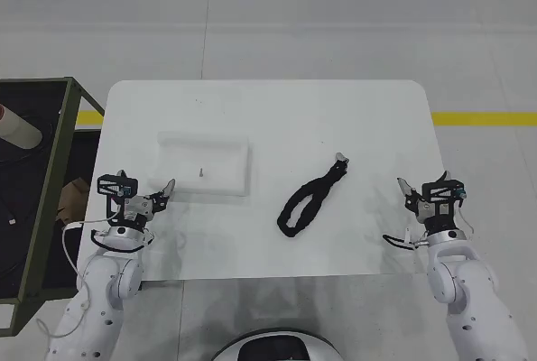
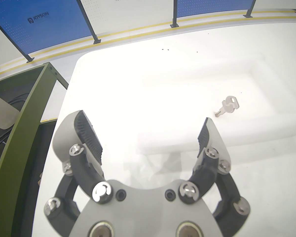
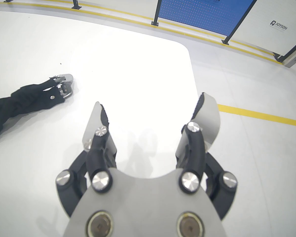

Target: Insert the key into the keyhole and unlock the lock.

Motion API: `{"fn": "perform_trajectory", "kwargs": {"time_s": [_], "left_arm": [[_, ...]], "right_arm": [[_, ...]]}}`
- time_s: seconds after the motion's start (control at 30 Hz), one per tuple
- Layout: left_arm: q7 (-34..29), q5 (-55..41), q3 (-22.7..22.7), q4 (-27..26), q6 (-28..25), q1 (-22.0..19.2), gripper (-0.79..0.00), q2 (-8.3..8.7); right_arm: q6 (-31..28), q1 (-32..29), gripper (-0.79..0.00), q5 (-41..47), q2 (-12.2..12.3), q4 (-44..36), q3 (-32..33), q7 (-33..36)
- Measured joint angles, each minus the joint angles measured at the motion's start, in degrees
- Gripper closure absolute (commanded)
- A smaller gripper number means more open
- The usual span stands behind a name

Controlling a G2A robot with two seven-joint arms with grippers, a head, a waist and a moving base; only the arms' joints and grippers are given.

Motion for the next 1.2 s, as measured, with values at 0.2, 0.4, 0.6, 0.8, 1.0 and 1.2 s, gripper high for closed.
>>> {"fn": "perform_trajectory", "kwargs": {"time_s": [0.2,0.4,0.6,0.8,1.0,1.2], "left_arm": [[0.0,0.0,0.0,0.0,0.0,0.0,-0.785,0.0],[-8.4,-6.5,-1.2,-2.1,-1.3,-4.1,-0.785,-0.06],[-32.4,-18.0,-3.1,-7.6,-6.4,-14.6,-0.785,0.6],[-66.7,-29.9,2.7,-1.8,-3.4,-32.5,-0.785,0.99],[-78.9,-37.0,8.6,7.2,0.2,-44.4,-0.785,0.57],[-76.8,-35.6,8.6,7.5,0.8,-44.7,-0.785,0.62]], "right_arm": [[0.0,0.0,-0.785,0.0,0.0,0.0,0.0,0.0],[0.0,0.0,-0.785,0.0,0.0,0.0,0.0,0.0],[0.0,0.0,-0.785,0.0,0.0,0.0,0.0,0.0],[0.0,0.0,-0.785,0.0,0.0,0.0,0.0,0.0],[0.0,0.0,-0.785,0.0,0.0,0.0,0.0,0.0],[0.0,0.0,-0.785,0.0,0.0,0.0,0.0,0.0]]}}
